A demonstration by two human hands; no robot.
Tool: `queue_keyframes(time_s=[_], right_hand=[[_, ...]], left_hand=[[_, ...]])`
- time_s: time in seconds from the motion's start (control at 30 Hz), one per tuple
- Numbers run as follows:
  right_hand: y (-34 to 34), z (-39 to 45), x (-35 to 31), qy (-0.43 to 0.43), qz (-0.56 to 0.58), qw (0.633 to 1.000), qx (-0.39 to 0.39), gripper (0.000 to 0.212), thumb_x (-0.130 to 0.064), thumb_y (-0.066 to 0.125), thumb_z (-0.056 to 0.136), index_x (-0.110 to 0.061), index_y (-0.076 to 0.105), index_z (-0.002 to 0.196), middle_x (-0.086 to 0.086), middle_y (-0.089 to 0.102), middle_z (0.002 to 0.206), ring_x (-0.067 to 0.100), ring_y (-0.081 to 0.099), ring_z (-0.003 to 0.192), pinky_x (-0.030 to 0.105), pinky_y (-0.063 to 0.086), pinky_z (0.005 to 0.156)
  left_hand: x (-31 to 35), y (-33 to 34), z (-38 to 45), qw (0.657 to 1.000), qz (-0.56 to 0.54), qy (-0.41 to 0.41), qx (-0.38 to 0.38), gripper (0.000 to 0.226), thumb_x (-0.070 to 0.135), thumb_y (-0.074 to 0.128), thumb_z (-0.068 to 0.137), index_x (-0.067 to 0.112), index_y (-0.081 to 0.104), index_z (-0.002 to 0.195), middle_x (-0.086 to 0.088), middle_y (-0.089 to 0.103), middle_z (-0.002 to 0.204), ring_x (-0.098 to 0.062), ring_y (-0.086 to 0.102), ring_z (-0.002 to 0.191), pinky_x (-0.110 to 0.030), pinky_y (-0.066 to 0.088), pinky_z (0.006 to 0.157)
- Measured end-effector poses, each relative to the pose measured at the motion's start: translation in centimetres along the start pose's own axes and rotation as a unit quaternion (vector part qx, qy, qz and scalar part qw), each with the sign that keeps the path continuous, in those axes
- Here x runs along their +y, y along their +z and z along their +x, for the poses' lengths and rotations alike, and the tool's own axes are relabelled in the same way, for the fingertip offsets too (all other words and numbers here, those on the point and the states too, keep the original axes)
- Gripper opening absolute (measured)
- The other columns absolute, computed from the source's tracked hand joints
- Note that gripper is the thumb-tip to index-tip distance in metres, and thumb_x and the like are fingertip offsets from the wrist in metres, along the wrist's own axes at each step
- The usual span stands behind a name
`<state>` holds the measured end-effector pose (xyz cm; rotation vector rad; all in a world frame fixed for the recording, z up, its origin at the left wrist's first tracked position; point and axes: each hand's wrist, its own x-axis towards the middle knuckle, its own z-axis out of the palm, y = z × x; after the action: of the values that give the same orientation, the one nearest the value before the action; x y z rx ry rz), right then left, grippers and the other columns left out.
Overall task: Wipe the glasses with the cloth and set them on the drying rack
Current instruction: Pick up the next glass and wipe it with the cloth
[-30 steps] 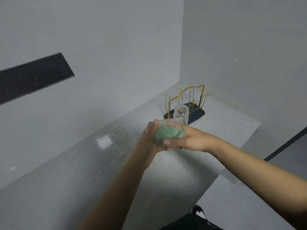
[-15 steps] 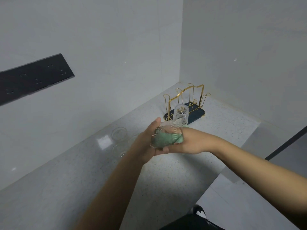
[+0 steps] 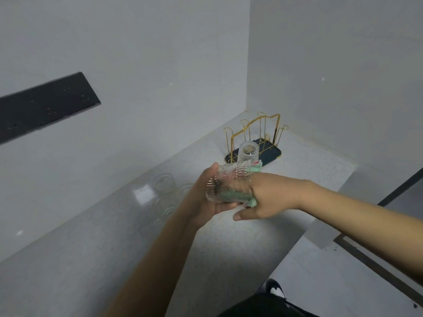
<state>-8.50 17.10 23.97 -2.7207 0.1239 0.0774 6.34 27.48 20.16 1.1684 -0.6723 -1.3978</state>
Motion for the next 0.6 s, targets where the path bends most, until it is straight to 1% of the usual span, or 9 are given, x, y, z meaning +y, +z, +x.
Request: queue_keyframes(time_s=[0.07, 0.13, 0.23, 0.33, 0.37, 0.43, 0.47, 0.53, 0.6], right_hand=[[0.8, 0.0, 0.8, 0.013, -0.176, 0.984, 0.021, 0.055, -0.050, 0.054, 0.087, -0.017, 0.050, 0.130, 0.001, 0.059, 0.123, 0.018, 0.052, 0.114, 0.024, 0.035, 0.095], [1.2, 0.2, 1.3, 0.013, -0.212, 0.976, 0.041, 0.058, -0.053, 0.050, 0.088, -0.015, 0.048, 0.132, 0.006, 0.058, 0.126, 0.024, 0.050, 0.118, 0.028, 0.034, 0.101], [0.9, 0.8, 1.0, -0.019, -0.097, 0.993, 0.059, 0.047, -0.044, 0.055, 0.089, -0.012, 0.056, 0.124, 0.006, 0.063, 0.118, 0.024, 0.057, 0.109, 0.031, 0.043, 0.095], [0.3, 1.1, 0.4, 0.015, 0.053, 0.996, 0.073, 0.041, -0.030, 0.066, 0.085, -0.012, 0.058, 0.120, 0.004, 0.063, 0.118, 0.018, 0.057, 0.109, 0.021, 0.042, 0.091], [0.0, 1.2, 0.4, 0.043, 0.084, 0.993, 0.072, 0.042, -0.029, 0.069, 0.083, -0.014, 0.058, 0.120, 0.002, 0.064, 0.118, 0.017, 0.057, 0.108, 0.021, 0.042, 0.091], [-0.7, 1.0, 0.6, 0.078, 0.143, 0.983, 0.079, 0.043, -0.024, 0.075, 0.078, -0.016, 0.059, 0.117, -0.001, 0.066, 0.113, 0.012, 0.061, 0.103, 0.023, 0.047, 0.089], [-1.2, 0.9, 0.6, 0.081, 0.191, 0.974, 0.086, 0.040, -0.019, 0.077, 0.075, -0.015, 0.061, 0.112, -0.003, 0.068, 0.106, 0.007, 0.063, 0.093, 0.021, 0.050, 0.082], [-2.2, 0.5, 0.7, 0.081, 0.313, 0.943, 0.074, 0.029, -0.006, 0.078, 0.073, -0.016, 0.063, 0.095, -0.010, 0.069, 0.082, -0.001, 0.061, 0.063, 0.015, 0.048, 0.057], [-2.9, 0.3, 0.9, 0.069, 0.380, 0.922, 0.031, 0.027, 0.001, 0.076, 0.072, -0.017, 0.062, 0.086, -0.012, 0.066, 0.069, -0.001, 0.056, 0.053, 0.014, 0.043, 0.048]], left_hand=[[0.4, -0.4, 0.2, 1.000, -0.013, -0.014, 0.011, 0.048, 0.052, 0.046, 0.085, 0.017, 0.073, 0.101, -0.009, 0.075, 0.099, -0.023, 0.074, 0.083, -0.027, 0.060, 0.059], [0.8, -0.6, 0.3, 0.999, -0.018, -0.018, 0.023, 0.051, 0.051, 0.048, 0.087, 0.013, 0.067, 0.113, -0.011, 0.074, 0.104, -0.025, 0.074, 0.087, -0.029, 0.060, 0.061], [0.8, -0.8, 0.4, 0.998, -0.046, -0.025, 0.024, 0.049, 0.049, 0.048, 0.091, 0.010, 0.066, 0.113, -0.012, 0.075, 0.100, -0.025, 0.074, 0.084, -0.033, 0.062, 0.063], [0.5, -0.5, 0.5, 0.997, -0.073, -0.019, 0.027, 0.051, 0.050, 0.050, 0.087, 0.010, 0.066, 0.112, -0.012, 0.073, 0.100, -0.021, 0.073, 0.080, -0.028, 0.061, 0.060], [0.2, -0.5, 0.6, 0.996, -0.085, -0.010, 0.025, 0.052, 0.050, 0.048, 0.089, 0.009, 0.067, 0.114, -0.012, 0.072, 0.104, -0.021, 0.072, 0.084, -0.027, 0.061, 0.062], [-0.3, -0.3, 0.5, 0.996, -0.086, -0.004, 0.000, 0.054, 0.051, 0.038, 0.097, 0.012, 0.069, 0.117, -0.011, 0.070, 0.115, -0.021, 0.070, 0.099, -0.029, 0.060, 0.075], [-0.3, -0.3, 0.3, 0.997, -0.076, -0.006, -0.011, 0.054, 0.050, 0.030, 0.100, 0.018, 0.072, 0.115, -0.007, 0.071, 0.116, -0.018, 0.068, 0.104, -0.029, 0.058, 0.080], [-0.1, -0.6, 0.1, 0.998, -0.035, -0.009, -0.045, 0.056, 0.050, 0.025, 0.099, 0.030, 0.077, 0.105, 0.005, 0.074, 0.107, -0.008, 0.068, 0.099, -0.024, 0.056, 0.081], [0.2, -1.3, -0.2, 0.993, -0.008, -0.026, -0.114, 0.050, 0.060, 0.050, 0.087, 0.026, 0.070, 0.117, 0.002, 0.073, 0.108, -0.012, 0.068, 0.097, -0.028, 0.056, 0.083]])
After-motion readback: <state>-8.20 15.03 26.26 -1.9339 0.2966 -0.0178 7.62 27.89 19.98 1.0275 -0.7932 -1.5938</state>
